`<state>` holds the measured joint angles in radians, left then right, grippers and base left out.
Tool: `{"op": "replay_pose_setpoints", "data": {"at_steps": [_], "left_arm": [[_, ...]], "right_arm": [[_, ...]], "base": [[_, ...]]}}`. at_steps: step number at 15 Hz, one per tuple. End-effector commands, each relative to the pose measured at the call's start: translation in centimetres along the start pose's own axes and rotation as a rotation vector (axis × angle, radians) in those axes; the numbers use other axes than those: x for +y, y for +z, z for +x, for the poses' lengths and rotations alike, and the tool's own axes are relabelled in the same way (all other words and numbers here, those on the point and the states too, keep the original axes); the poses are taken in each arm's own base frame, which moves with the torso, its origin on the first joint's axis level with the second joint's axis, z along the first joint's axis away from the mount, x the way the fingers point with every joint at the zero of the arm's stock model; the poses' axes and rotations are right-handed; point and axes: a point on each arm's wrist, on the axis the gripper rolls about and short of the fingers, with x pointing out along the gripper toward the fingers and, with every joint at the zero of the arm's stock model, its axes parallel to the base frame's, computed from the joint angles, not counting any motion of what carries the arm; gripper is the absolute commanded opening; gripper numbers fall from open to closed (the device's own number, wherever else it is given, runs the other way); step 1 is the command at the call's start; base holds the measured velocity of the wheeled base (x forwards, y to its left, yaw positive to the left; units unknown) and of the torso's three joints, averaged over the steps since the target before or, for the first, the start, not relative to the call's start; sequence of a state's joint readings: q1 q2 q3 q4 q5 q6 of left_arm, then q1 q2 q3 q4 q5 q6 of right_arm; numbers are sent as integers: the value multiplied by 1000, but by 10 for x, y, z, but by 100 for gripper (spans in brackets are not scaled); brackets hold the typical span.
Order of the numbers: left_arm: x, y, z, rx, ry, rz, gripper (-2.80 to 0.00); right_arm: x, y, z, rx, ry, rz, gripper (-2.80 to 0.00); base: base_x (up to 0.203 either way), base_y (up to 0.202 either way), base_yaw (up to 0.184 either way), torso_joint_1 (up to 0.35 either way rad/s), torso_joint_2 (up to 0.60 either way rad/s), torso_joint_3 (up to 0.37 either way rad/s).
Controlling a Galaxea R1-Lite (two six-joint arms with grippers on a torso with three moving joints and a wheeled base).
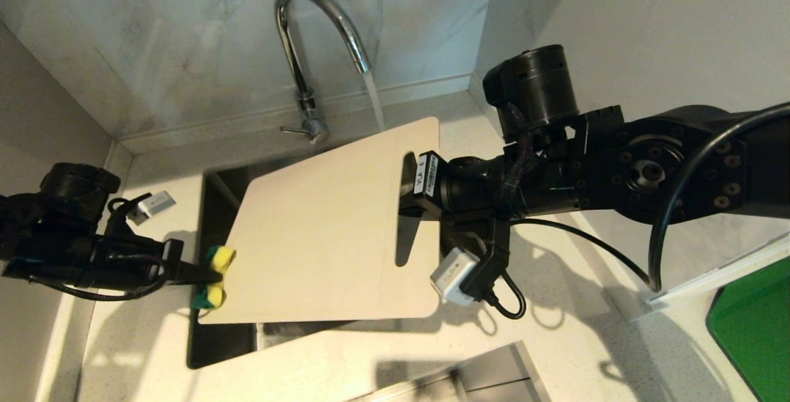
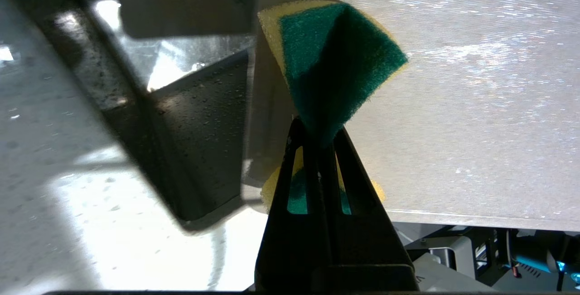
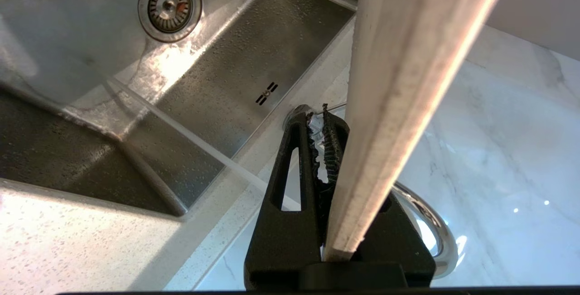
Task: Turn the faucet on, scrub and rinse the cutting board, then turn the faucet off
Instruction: Scrub the cutting board underwater
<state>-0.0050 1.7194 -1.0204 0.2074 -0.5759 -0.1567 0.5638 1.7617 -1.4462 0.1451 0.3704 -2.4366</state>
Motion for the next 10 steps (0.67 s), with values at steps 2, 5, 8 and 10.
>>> {"op": "replay_pose_setpoints", "data": {"at_steps": [2, 5, 8, 10], "left_arm": [[-11, 0, -5, -11, -26, 20, -280], [-50, 3, -12, -35, -99, 50, -280], [-99, 3, -21, -24, -201, 72, -280], [-135, -1, -28, 14, -279, 71, -280]], "right_arm": [[0, 0, 0, -4, -1, -12, -280], [0, 0, 0, -2, 0, -13, -280], [0, 0, 0, 0, 0, -14, -280], [-1, -1, 0, 5, -4, -13, -280]], "base": [[0, 0, 0, 0, 0, 0], [0, 0, 0, 0, 0, 0], [0, 0, 0, 0, 0, 0], [0, 0, 0, 0, 0, 0]]}}
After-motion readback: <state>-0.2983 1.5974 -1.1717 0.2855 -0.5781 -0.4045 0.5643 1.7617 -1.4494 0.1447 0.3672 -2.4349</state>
